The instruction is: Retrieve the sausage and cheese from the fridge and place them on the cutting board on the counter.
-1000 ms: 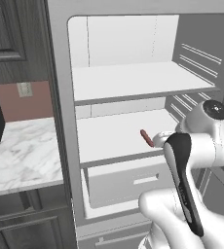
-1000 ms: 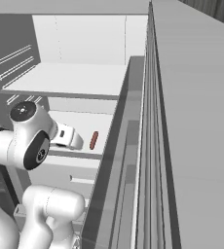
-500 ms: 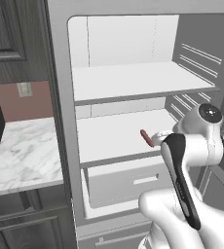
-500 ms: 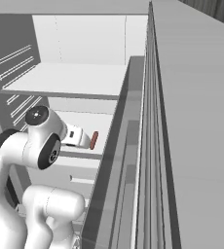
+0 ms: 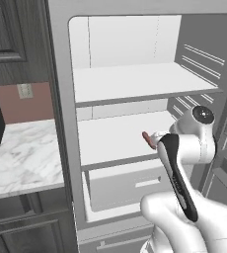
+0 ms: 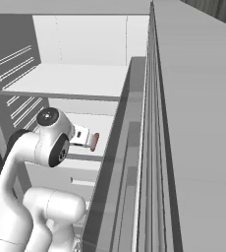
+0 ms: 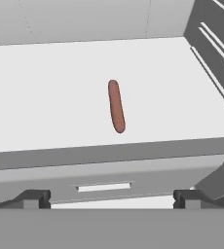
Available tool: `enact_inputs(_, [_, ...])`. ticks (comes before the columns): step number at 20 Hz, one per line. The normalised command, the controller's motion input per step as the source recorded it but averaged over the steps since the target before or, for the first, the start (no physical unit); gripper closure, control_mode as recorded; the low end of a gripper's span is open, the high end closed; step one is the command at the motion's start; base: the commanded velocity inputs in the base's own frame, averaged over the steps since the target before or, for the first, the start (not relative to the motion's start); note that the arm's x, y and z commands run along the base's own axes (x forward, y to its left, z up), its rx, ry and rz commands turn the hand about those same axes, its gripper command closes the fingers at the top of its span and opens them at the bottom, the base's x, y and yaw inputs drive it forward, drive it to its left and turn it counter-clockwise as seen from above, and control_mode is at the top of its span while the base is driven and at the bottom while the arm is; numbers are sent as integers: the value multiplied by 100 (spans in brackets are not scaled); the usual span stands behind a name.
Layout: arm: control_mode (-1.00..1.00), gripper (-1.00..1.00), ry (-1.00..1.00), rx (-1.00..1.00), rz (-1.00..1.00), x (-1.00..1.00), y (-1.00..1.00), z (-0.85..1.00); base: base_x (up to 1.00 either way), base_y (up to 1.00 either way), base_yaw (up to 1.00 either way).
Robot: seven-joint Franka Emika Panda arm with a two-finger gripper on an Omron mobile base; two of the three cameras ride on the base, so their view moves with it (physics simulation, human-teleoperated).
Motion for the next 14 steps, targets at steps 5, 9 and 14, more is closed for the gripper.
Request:
enact_inputs(5, [-100, -100, 0, 0, 0, 36, 0, -35, 0, 0, 0])
enact_inputs(9, [-100, -100, 0, 0, 0, 34, -1, -28, 0, 0, 0])
enact_inputs(14, [-100, -100, 0, 0, 0, 35, -4, -21, 0, 0, 0])
